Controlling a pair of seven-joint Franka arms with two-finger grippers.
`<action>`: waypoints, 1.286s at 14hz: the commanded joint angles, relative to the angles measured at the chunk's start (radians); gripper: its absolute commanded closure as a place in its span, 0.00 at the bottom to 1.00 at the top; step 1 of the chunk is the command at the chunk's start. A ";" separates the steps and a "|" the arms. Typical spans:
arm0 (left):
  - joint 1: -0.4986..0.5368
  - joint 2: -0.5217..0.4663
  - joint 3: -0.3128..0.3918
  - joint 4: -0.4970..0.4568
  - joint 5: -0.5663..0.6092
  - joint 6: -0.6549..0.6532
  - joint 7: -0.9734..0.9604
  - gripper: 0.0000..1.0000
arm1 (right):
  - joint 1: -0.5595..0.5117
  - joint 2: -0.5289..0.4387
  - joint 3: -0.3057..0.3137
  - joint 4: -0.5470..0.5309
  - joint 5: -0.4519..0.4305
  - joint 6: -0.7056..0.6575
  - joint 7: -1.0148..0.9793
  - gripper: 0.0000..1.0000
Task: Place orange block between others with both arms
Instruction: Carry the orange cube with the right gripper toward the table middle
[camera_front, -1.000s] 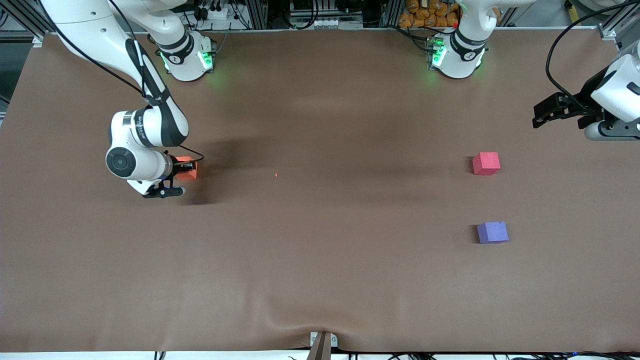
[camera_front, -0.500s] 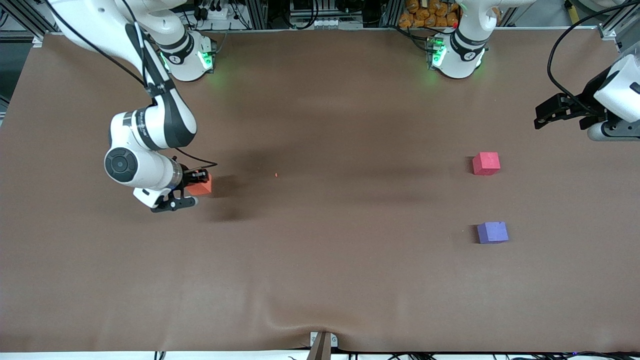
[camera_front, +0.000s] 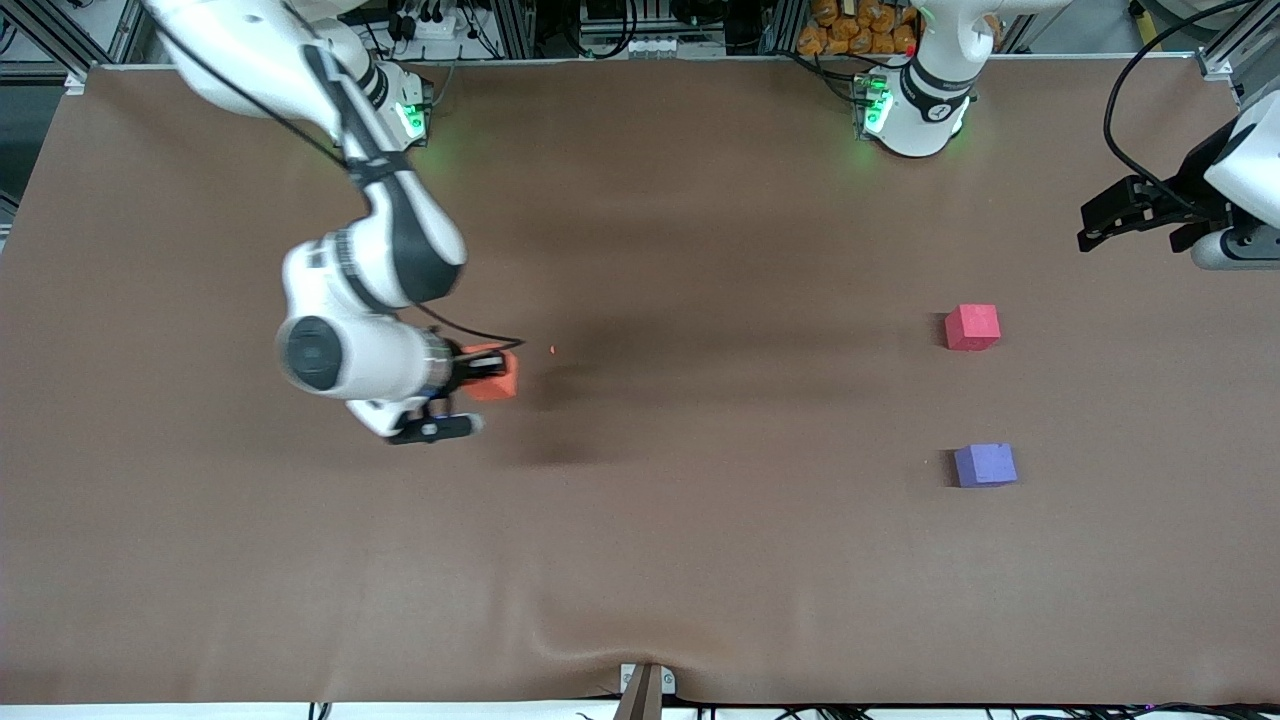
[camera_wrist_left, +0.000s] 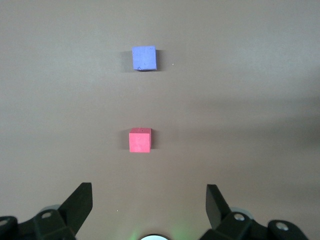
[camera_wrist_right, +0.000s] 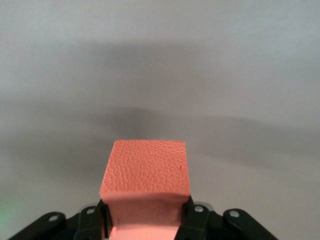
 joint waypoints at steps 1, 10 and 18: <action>0.010 -0.011 -0.006 0.003 0.002 0.004 0.020 0.00 | 0.113 0.106 -0.009 0.134 0.020 0.031 0.137 0.84; 0.018 -0.012 -0.009 0.001 -0.004 0.001 0.020 0.00 | 0.248 0.301 -0.014 0.306 0.011 0.186 0.326 0.84; 0.017 -0.011 -0.012 -0.002 0.004 0.000 0.020 0.00 | 0.268 0.363 -0.019 0.335 -0.064 0.174 0.360 0.68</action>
